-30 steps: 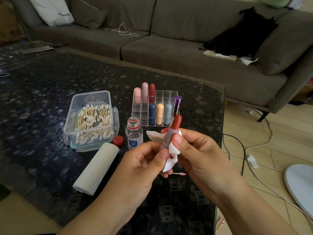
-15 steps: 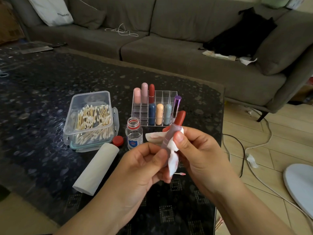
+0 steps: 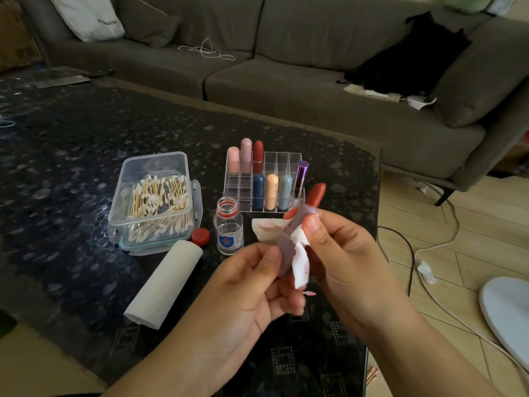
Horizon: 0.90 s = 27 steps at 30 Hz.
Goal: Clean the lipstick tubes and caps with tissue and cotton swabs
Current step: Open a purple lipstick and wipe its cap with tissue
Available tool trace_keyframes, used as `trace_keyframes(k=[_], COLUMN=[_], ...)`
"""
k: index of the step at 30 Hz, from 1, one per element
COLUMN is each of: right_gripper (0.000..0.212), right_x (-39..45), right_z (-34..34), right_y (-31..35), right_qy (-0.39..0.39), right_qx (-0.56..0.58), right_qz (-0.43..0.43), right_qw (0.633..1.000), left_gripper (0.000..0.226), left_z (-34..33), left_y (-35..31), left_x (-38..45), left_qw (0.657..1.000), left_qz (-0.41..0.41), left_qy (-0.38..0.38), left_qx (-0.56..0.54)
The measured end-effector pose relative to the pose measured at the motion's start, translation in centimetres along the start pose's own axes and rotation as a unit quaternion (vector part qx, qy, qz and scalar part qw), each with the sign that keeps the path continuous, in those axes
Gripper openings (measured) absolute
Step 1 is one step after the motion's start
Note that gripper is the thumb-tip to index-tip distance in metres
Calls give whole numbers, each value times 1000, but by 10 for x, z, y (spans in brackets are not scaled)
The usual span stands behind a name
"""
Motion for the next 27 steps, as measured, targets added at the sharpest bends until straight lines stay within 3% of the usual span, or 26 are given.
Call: trace_keyframes(k=[5,8,14,23,27], right_gripper=[34,36,35,31,28], right_x=[-1,-1,-1,-1,-1], right_z=[2,3,4,-2,2], right_y=[0,-2,-4,-2,0], right_qy=[-11,-29,-30,-4,-29], right_qx=[-44,-59,-23,-38,-57], right_qz=[47,47,7,54,56], right_qw=[998,997,999,998,996], left_gripper=[8,18,34,14,32], left_z=[7,11,0,9,7], left_y=[-8,-7,0,-17,-10], left_x=[2,4,3,5,6], left_qw=[992,981,1000,979,990], left_qz=[-96,-145,-19,-173,-121], left_qy=[-48,-68,-12,-72,-50], left_qx=[69,113,14,76,59])
Point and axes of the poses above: each hand's wrist, its own x-axis towards the middle knuckle, its own z-axis out of the back of the hand, y = z × x, the point moved 6 cm from there along x, towards the middle knuckle, and after that the axes turned 11 degrees about -y, right-handed, at the moved point
